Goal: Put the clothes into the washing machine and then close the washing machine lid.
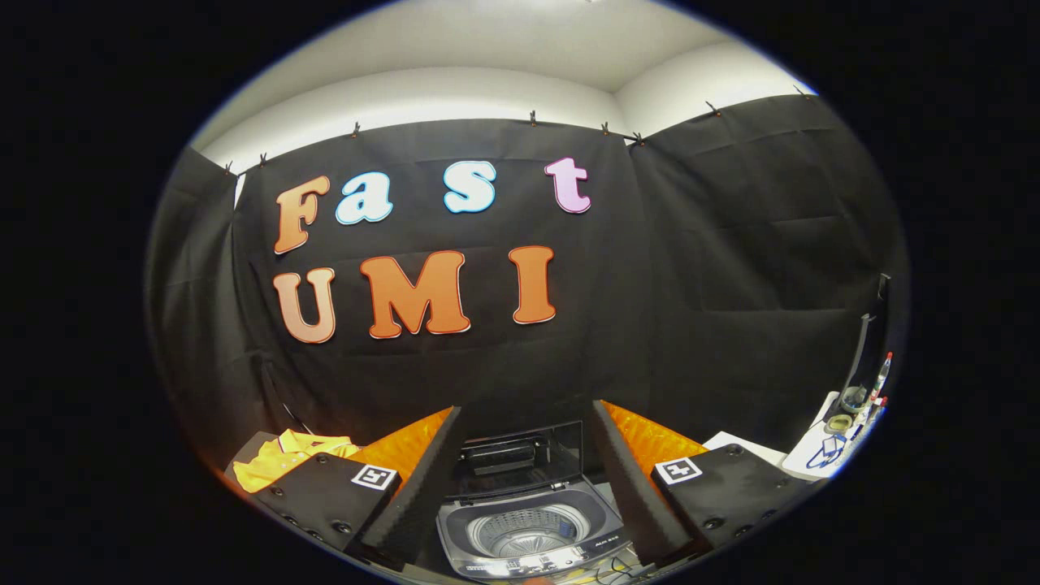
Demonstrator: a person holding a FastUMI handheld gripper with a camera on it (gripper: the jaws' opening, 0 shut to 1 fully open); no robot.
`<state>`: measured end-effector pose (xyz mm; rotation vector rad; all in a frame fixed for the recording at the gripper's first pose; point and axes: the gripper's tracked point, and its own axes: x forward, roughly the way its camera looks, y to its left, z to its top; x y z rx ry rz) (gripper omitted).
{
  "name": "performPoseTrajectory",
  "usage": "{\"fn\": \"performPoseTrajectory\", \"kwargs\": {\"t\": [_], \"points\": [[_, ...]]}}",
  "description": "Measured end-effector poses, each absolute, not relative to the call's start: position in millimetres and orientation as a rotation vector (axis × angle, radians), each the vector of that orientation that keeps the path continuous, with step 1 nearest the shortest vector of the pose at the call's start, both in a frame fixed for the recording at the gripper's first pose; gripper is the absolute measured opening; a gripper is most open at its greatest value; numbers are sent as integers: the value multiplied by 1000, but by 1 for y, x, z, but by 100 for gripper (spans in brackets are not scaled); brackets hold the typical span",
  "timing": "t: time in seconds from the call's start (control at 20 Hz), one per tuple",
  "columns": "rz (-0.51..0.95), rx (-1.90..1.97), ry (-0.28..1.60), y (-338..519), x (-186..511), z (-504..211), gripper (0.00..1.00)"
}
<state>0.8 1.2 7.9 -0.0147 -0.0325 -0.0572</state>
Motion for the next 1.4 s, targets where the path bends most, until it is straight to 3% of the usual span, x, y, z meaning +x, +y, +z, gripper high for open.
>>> {"fn": "performPoseTrajectory", "kwargs": {"t": [0.5,1.1,1.4], "points": [[41,-29,2,62,8,-9,100],[395,-64,165,267,12,-82,100],[464,-71,285,334,15,-134,100]]}}
